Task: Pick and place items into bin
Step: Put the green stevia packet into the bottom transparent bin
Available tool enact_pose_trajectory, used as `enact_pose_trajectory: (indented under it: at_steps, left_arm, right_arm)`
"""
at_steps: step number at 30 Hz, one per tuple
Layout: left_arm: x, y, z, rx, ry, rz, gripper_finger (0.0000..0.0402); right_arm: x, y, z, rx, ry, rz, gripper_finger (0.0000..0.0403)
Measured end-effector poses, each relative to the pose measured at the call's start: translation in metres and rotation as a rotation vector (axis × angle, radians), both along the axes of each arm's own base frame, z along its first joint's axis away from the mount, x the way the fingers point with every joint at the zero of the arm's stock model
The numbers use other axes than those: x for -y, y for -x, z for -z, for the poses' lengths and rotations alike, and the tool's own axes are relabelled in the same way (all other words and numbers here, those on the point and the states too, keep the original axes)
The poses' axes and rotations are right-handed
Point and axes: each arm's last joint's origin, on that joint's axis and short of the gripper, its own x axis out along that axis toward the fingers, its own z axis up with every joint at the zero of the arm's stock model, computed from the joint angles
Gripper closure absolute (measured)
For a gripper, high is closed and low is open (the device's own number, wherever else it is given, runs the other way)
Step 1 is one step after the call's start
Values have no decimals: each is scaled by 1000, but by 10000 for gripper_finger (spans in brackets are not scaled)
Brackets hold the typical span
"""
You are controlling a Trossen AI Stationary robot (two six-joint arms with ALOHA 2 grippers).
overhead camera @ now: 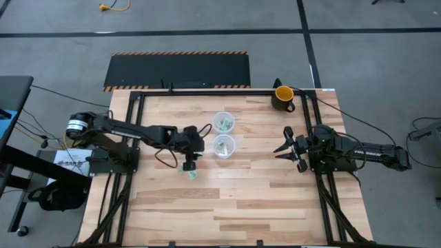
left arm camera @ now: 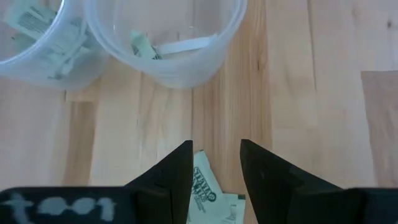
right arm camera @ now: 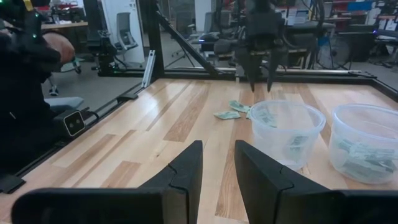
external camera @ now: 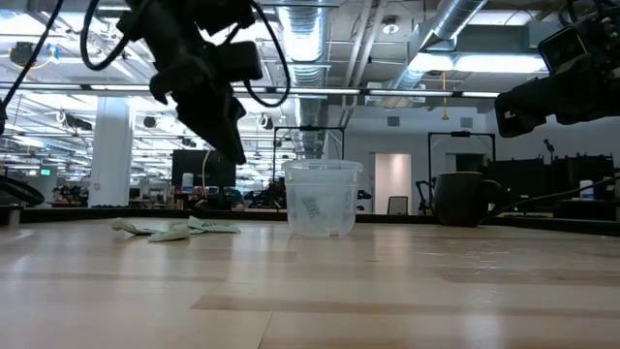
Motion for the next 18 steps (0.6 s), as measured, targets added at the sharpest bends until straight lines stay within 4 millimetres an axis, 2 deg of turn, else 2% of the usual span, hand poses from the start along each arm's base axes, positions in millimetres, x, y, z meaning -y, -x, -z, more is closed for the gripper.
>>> enact_pose_trajectory:
  at_steps: [6,18]
  left_arm:
    - [-5,-3,11,-48,16,-41,269]
    - [-5,-1,28,-161,68,-132,191]
  right_arm:
    - [0,0,0,1,0,0,316]
    - [0,0,0,1,0,0,316]
